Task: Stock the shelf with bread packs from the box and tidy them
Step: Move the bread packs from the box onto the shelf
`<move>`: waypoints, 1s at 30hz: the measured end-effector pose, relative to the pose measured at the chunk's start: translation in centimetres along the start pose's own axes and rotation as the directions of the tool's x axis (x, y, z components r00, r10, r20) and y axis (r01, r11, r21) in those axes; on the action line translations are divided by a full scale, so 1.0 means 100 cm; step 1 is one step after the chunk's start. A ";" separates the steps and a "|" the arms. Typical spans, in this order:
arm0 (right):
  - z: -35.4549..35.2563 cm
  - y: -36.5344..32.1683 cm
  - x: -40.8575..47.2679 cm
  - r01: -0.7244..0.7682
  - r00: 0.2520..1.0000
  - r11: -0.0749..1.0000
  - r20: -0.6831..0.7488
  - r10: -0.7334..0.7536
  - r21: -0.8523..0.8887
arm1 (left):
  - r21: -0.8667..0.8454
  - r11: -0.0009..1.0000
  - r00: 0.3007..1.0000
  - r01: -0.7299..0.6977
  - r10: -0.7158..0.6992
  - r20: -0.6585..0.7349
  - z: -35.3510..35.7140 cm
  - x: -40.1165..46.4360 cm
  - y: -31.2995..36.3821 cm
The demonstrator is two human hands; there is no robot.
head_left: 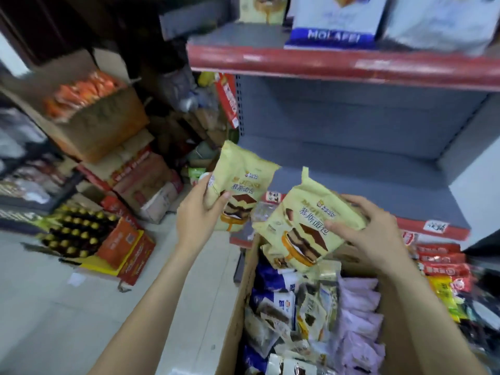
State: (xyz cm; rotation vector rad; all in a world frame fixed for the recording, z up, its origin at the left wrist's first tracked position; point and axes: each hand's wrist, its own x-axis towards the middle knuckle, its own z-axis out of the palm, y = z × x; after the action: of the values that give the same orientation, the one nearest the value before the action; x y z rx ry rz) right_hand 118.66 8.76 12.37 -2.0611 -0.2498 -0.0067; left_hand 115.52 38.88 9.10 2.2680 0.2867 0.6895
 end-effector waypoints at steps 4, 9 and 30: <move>-0.012 -0.058 0.026 0.142 0.990 0.986 -0.028 -0.140 0.087 | -0.189 0.982 0.982 0.014 -0.049 -0.185 -0.047 0.028 0.025; -0.021 -0.127 0.062 0.301 0.952 0.923 -0.136 -0.275 0.238 | -0.368 0.929 0.956 -0.044 -0.068 -0.285 -0.094 0.079 0.051; -0.025 -0.237 0.202 0.399 0.656 0.917 -0.693 -0.298 -0.017 | -0.651 0.757 0.986 -0.049 0.140 0.089 -0.029 0.375 0.154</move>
State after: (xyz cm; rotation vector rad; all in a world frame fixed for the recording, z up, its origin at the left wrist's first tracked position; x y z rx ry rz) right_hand 134.40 21.14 36.38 -1.7007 -0.1697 -0.9609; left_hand 145.04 44.57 36.49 1.6459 -0.1297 0.5692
